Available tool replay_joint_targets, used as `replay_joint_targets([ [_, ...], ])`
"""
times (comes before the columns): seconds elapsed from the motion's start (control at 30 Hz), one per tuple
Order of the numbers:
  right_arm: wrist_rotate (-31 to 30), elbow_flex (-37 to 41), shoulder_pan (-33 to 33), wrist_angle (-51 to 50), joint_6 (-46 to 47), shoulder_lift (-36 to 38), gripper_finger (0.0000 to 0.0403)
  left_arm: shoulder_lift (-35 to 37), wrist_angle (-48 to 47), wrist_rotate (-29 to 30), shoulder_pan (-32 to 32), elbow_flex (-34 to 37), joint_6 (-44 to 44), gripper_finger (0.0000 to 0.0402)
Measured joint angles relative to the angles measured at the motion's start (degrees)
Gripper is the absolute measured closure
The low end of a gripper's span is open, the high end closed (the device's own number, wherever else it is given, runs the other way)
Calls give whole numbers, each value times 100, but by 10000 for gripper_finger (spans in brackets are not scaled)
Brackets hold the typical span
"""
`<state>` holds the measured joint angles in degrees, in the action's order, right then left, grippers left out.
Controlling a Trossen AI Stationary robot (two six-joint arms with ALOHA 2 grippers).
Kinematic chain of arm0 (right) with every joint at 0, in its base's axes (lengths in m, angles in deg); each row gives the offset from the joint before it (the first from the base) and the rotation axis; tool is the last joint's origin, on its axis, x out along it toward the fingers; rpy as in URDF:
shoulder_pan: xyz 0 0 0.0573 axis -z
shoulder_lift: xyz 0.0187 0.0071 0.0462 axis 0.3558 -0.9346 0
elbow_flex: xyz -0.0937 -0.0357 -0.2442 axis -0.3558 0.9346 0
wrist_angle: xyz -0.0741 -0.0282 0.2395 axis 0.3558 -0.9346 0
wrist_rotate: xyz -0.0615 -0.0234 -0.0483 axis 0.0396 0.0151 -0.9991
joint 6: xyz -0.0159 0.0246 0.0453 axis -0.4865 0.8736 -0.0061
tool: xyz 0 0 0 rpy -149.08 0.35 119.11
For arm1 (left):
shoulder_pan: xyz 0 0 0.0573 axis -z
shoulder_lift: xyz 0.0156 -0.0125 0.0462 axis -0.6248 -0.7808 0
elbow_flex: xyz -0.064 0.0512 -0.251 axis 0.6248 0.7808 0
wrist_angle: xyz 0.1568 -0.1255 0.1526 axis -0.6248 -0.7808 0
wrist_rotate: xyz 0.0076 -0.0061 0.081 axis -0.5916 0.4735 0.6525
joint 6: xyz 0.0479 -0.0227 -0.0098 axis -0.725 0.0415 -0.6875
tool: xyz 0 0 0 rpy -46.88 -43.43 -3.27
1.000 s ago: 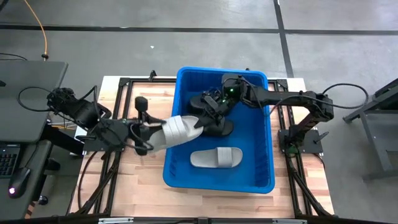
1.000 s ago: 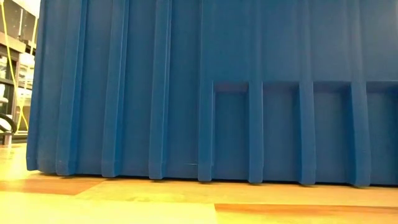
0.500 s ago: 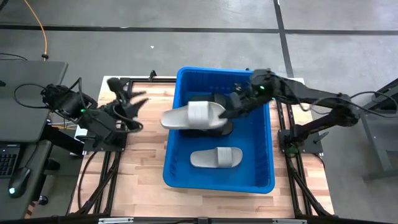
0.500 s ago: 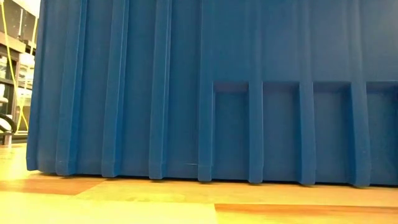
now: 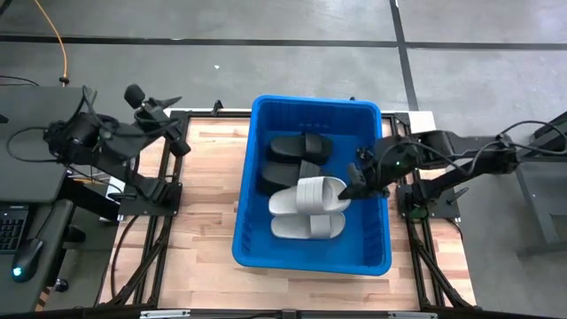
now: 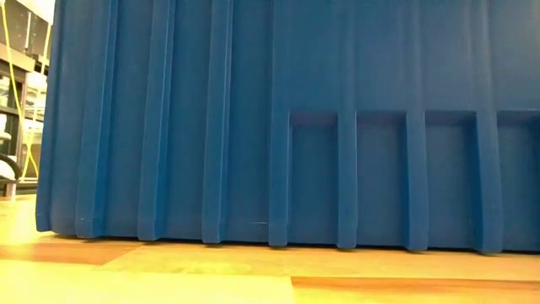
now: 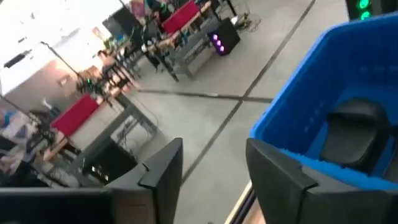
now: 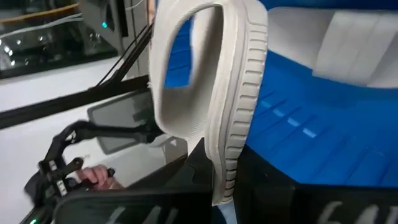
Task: Pick and place slides into bin
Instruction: Put the white slipper into the bin
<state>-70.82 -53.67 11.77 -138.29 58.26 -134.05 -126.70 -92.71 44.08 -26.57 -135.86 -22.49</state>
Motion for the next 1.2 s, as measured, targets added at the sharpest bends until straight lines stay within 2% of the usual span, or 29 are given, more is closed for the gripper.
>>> replay_joint_targets([
  [0.23, -383, -8, -235, -556, 206, -141, 403, -121, -690, -749, -933, 3, 191, 175],
  [0.47, -194, -7, -388, -567, 136, -653, 403, -356, -1023, -1148, -1544, 17, 218, 138],
  [0.77, -85, -7, -344, -541, -279, -1371, 403, -537, -1083, -1206, -1772, 22, 214, 144],
  [1.0, 73, -7, -331, -12, -423, -1777, 403, -596, -1080, -1437, -1772, 22, 201, 145],
  [1.2, 195, -7, -333, -500, -462, -1846, 403, -619, -1088, -1452, -1772, 20, 194, 146],
])
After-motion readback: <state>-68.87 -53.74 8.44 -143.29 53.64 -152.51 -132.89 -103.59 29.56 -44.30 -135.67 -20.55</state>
